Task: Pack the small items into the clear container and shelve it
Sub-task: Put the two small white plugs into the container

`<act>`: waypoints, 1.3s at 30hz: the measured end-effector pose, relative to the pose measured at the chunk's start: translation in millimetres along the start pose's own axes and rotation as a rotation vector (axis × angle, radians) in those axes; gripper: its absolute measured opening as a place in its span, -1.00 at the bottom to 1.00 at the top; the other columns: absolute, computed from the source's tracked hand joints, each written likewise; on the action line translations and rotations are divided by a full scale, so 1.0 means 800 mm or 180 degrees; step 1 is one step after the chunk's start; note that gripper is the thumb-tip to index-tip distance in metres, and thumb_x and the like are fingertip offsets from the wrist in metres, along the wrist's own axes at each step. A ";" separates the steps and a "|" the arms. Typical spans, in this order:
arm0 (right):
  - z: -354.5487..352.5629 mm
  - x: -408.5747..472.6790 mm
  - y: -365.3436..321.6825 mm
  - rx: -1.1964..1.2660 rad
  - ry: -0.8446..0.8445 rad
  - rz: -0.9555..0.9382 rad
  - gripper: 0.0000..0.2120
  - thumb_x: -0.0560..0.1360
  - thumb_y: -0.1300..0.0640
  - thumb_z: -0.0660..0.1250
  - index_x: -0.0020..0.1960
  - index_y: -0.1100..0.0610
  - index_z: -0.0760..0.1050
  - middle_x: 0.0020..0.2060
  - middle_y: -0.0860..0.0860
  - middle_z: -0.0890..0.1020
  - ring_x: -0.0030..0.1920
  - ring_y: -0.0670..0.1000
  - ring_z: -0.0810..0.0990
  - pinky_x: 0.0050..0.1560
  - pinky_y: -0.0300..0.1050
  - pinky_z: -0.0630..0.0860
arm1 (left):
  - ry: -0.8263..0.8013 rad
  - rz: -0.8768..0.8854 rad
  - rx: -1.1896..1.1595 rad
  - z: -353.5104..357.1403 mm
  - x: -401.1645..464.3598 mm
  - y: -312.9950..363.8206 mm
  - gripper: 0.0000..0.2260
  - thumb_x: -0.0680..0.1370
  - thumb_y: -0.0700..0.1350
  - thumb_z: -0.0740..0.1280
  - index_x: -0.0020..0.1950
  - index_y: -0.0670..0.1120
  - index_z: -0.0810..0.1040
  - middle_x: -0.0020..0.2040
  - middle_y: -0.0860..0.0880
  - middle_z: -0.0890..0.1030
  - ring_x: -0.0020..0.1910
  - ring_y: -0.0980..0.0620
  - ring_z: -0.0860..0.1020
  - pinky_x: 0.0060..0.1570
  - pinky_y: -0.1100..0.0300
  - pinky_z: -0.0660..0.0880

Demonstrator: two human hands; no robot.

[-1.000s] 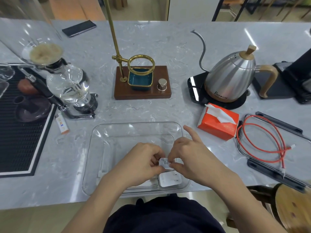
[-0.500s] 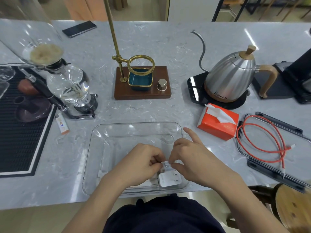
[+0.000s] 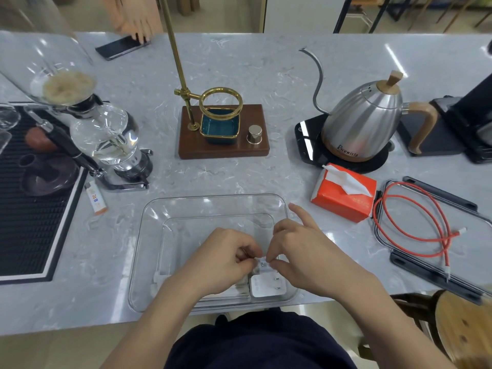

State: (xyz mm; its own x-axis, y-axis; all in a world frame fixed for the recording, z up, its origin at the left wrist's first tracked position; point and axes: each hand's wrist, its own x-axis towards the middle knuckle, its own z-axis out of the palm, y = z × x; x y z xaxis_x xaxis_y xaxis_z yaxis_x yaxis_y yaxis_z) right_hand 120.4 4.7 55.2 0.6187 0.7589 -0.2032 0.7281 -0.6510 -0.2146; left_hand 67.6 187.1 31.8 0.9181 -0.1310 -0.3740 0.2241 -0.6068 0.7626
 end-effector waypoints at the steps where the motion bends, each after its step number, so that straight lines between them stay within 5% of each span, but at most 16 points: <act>1: 0.000 0.000 0.001 0.0020 0.0002 0.0000 -0.82 0.49 0.05 0.29 -0.09 -0.06 0.68 -0.21 -0.13 0.69 0.14 -0.10 0.51 0.51 -0.06 -0.31 | 0.0012 -0.0016 -0.0016 0.000 0.000 -0.001 -0.84 0.49 -0.23 0.43 -0.06 0.02 0.71 -0.31 0.10 0.68 -0.33 0.22 0.65 -0.24 0.39 0.53; 24: -0.005 -0.004 0.000 0.0353 0.0118 -0.0140 -0.80 0.52 -0.04 0.29 -0.02 -0.04 0.68 -0.10 -0.15 0.70 0.26 -0.16 0.48 0.48 -0.15 -0.43 | 0.0057 0.0185 0.0211 -0.003 0.001 0.004 -0.80 0.46 -0.24 0.39 -0.09 0.04 0.74 -0.24 0.13 0.65 -0.29 0.20 0.63 -0.24 0.38 0.51; 30: -0.007 -0.002 0.003 0.0690 0.0486 -0.0130 -0.70 0.49 -0.15 0.13 -0.13 -0.10 0.62 -0.17 -0.16 0.65 0.13 -0.17 0.59 0.55 -0.18 -0.20 | 0.0208 0.0294 0.0137 -0.011 -0.001 0.016 -0.85 0.49 -0.16 0.39 -0.12 0.06 0.72 -0.23 0.12 0.67 -0.26 0.13 0.63 -0.17 0.21 0.58; 39: -0.029 0.003 0.013 0.1154 0.1266 -0.0071 -0.96 0.47 -0.01 0.33 -0.15 -0.08 0.53 -0.21 -0.21 0.60 -0.06 -0.22 0.57 0.51 -0.02 0.17 | 0.0789 0.0708 -0.0007 -0.036 0.007 0.049 -0.86 0.47 -0.20 0.42 -0.16 0.05 0.69 -0.26 0.12 0.67 -0.26 0.15 0.61 -0.23 0.30 0.54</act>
State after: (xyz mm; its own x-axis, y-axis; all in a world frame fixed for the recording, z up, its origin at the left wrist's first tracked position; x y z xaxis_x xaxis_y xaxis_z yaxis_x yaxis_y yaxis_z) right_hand 136.1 0.2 74.8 0.7194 0.6740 0.1678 0.6374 -0.5446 -0.5451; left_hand 91.1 185.5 74.6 0.9962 -0.0652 -0.0584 0.0095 -0.5831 0.8123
